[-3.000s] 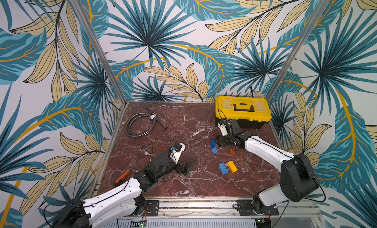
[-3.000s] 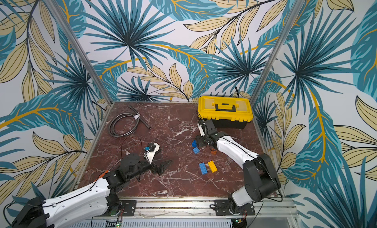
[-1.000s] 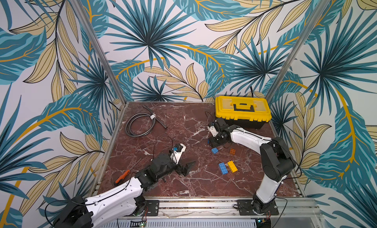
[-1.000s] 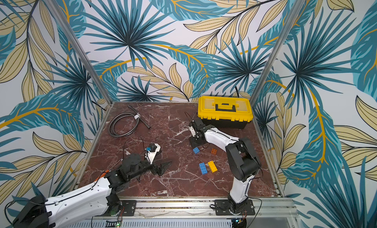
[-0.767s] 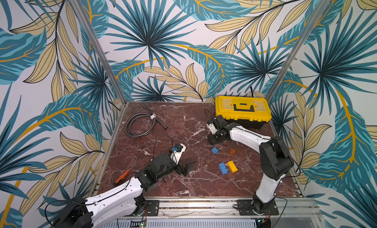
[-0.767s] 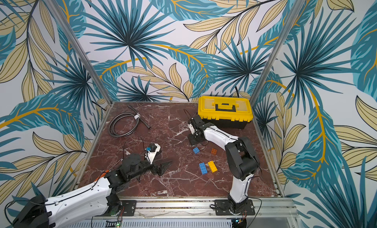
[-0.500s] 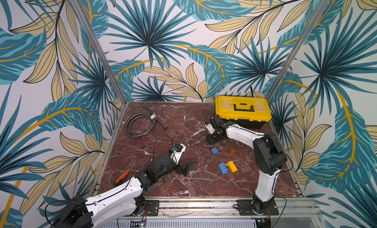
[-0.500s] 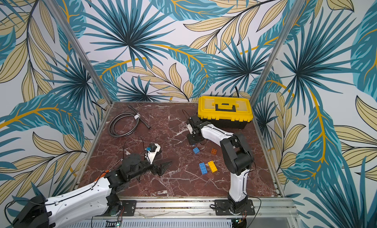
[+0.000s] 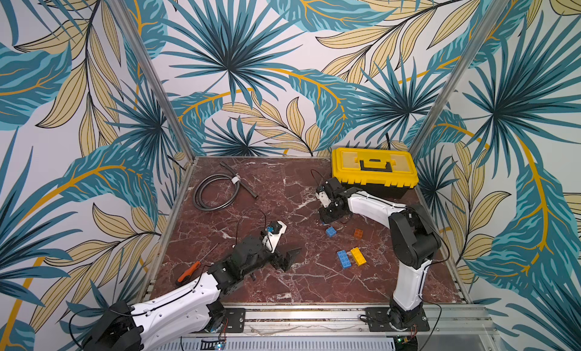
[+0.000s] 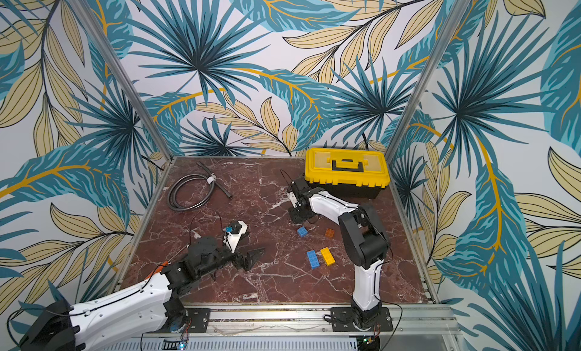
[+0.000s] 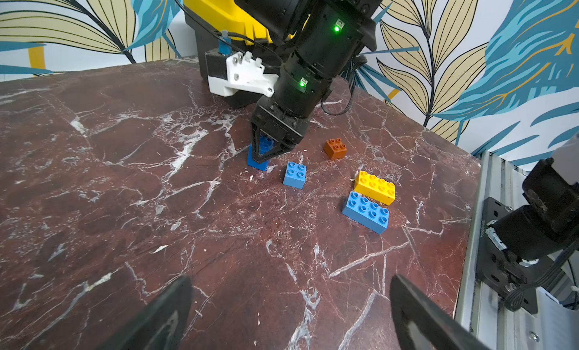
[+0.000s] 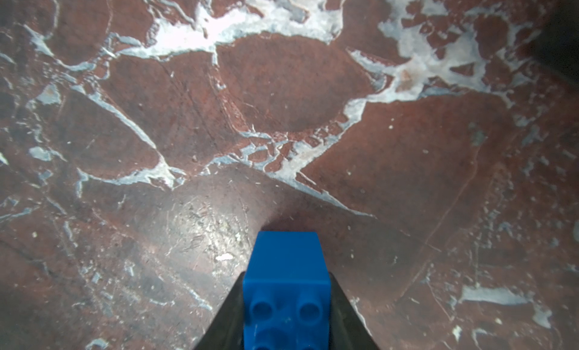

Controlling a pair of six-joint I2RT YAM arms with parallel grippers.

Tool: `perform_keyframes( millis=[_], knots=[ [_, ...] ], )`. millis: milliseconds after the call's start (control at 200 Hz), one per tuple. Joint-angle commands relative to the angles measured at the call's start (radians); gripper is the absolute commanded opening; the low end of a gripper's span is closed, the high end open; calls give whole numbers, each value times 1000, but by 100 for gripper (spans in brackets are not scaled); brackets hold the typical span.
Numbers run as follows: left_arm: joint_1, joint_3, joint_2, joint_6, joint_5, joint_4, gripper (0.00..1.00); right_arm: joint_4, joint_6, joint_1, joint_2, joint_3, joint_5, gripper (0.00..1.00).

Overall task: Assemble the letter f with lego
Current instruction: Pick up the lego brick from the center of the board, then place the lego brick at the center of the board.

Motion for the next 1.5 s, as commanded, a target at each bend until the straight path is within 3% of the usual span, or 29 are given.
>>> perform_keyframes(
  millis=[0,966,1497],
  knots=[
    [-2,-21,-16,1,16,4,99,-26,-10,15,-45,-27,-34,35],
    [-2,-33,-33,1,29,4,100,-31,-22,159,-77,-91,43,35],
    [-3,-34,-35,0,35,5,99,-17,-5,171,-73,-109,65,45]
  ],
)
